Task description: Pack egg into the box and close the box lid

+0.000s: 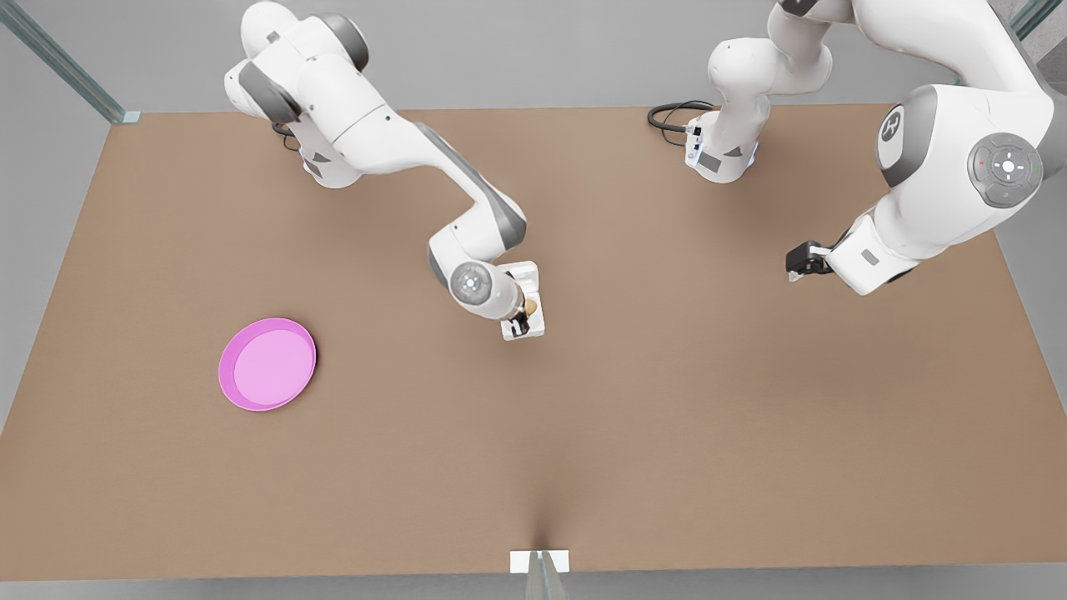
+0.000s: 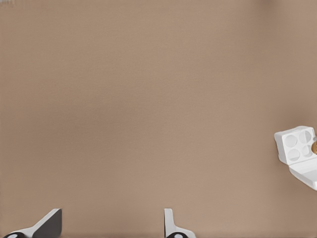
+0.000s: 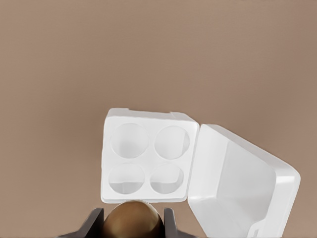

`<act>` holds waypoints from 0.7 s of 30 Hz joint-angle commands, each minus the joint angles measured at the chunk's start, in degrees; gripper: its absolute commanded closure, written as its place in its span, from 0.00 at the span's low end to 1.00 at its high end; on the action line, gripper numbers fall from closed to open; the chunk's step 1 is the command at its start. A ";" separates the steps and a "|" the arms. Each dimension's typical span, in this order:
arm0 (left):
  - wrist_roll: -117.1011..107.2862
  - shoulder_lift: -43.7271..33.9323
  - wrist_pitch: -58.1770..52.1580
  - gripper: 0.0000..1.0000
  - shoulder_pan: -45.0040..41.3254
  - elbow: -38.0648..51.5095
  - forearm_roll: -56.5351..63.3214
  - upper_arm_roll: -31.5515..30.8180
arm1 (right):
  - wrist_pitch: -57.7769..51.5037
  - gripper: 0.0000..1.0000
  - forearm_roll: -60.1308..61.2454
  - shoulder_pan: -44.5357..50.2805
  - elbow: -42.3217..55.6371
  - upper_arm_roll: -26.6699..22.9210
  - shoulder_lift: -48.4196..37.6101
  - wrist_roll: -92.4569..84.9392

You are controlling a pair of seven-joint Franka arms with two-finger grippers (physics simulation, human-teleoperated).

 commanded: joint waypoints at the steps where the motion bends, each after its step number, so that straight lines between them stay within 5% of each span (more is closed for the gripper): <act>1: 2.28 -0.06 -0.01 0.00 0.00 0.03 0.04 -0.02 | 1.46 0.49 -0.31 0.21 -0.10 0.01 0.53 -0.47; 6: 2.28 0.03 0.07 0.00 0.00 0.03 0.04 -0.02 | 2.34 0.45 -1.19 0.56 0.51 0.01 2.29 -0.38; 7: 2.28 0.03 0.07 0.00 0.00 0.03 0.04 -0.02 | 2.34 0.00 -1.11 0.65 0.87 0.01 2.29 -0.38; 15: 2.02 0.30 0.25 0.00 -0.27 0.03 -0.04 -0.02 | 2.08 0.00 -2.86 -1.72 1.22 0.10 1.85 -0.38; 18: -13.80 -3.91 7.00 0.00 -7.21 -8.31 -0.13 -1.68 | 0.05 0.00 -3.39 -8.57 -8.61 0.10 -6.84 -20.48; 19: -20.74 -11.39 15.19 0.00 -7.12 -20.54 -0.13 -5.63 | -0.03 0.00 -5.85 -12.35 -14.24 0.10 -11.60 -32.01; 21: -46.57 -11.48 15.36 0.00 -7.21 -21.51 1.54 -22.33 | -3.98 0.00 -8.49 -22.10 -23.92 0.01 -21.53 -62.32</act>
